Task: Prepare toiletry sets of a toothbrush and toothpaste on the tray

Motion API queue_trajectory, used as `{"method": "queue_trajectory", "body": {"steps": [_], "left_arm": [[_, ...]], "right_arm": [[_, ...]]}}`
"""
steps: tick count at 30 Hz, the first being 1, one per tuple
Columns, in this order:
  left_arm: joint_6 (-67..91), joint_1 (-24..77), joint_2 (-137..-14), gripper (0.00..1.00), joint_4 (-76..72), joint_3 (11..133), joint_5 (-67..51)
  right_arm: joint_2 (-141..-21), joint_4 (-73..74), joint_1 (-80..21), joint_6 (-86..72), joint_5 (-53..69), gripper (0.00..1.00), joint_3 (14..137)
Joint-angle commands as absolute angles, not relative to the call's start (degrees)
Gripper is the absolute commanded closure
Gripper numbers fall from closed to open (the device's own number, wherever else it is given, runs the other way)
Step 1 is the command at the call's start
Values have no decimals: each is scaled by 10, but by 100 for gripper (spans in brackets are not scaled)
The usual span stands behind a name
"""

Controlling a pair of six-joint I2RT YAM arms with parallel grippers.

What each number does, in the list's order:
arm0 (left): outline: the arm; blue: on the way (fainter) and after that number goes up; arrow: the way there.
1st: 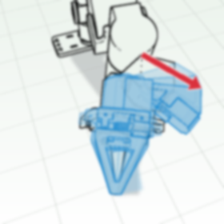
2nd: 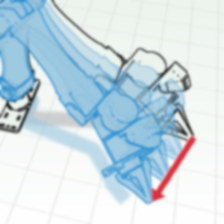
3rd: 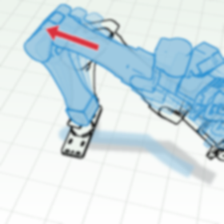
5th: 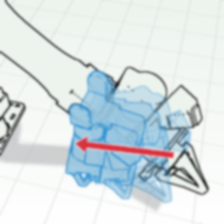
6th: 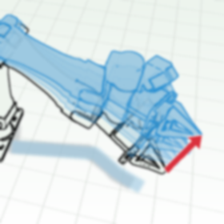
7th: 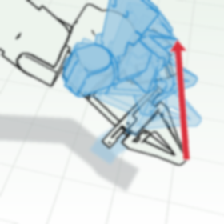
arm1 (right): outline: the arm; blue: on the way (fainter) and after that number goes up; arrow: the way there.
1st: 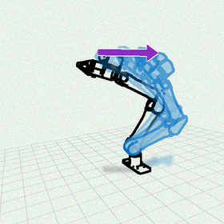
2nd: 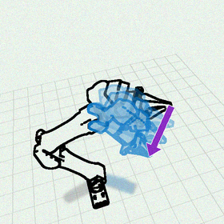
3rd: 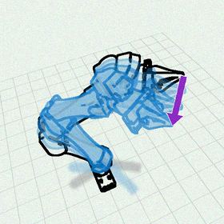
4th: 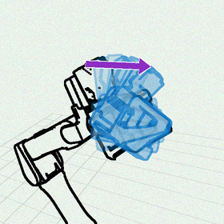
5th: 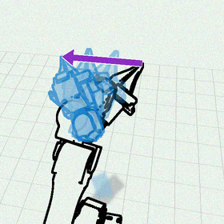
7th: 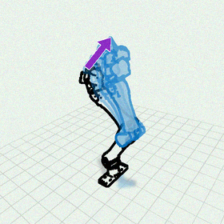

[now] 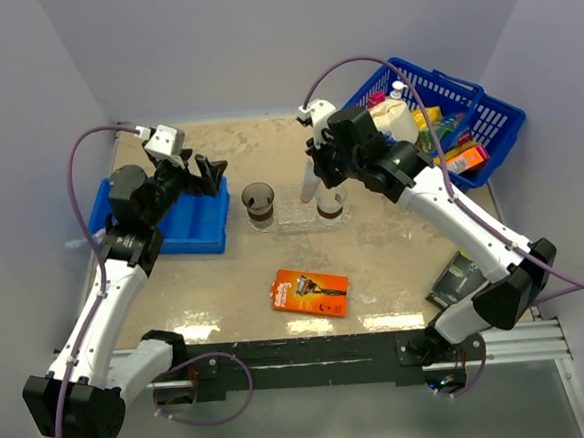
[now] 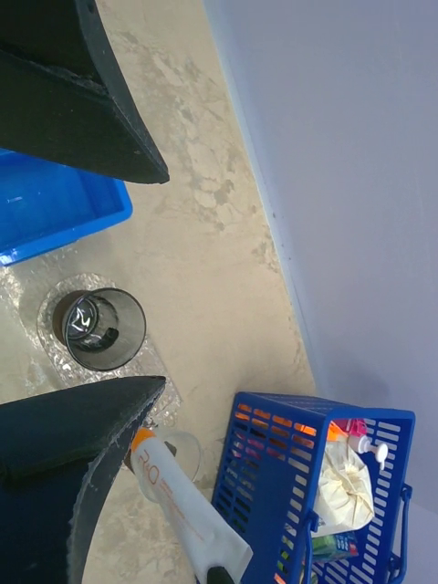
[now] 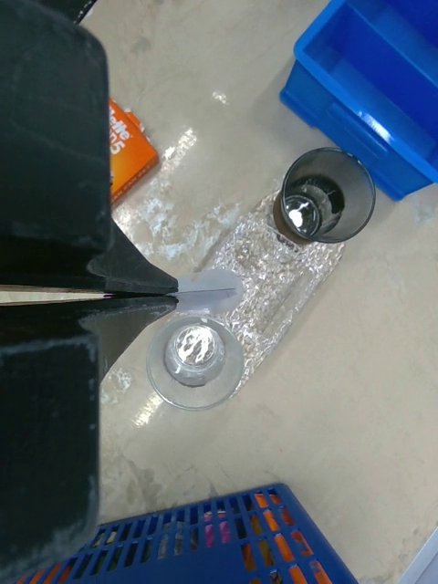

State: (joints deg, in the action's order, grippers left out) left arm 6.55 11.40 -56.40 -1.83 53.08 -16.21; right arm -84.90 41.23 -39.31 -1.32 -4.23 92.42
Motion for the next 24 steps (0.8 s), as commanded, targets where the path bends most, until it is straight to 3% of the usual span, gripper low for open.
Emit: {"method": "queue_trajectory", "body": {"steps": [1, 24], "left_arm": [[51, 113, -562, 10, -28, 528, -136], [41, 113, -569, 11, -21, 530, -135]], "right_arm": [[-857, 389, -394, 16, -72, 100, 967], [-922, 352, -395, 25, -61, 100, 992]]}}
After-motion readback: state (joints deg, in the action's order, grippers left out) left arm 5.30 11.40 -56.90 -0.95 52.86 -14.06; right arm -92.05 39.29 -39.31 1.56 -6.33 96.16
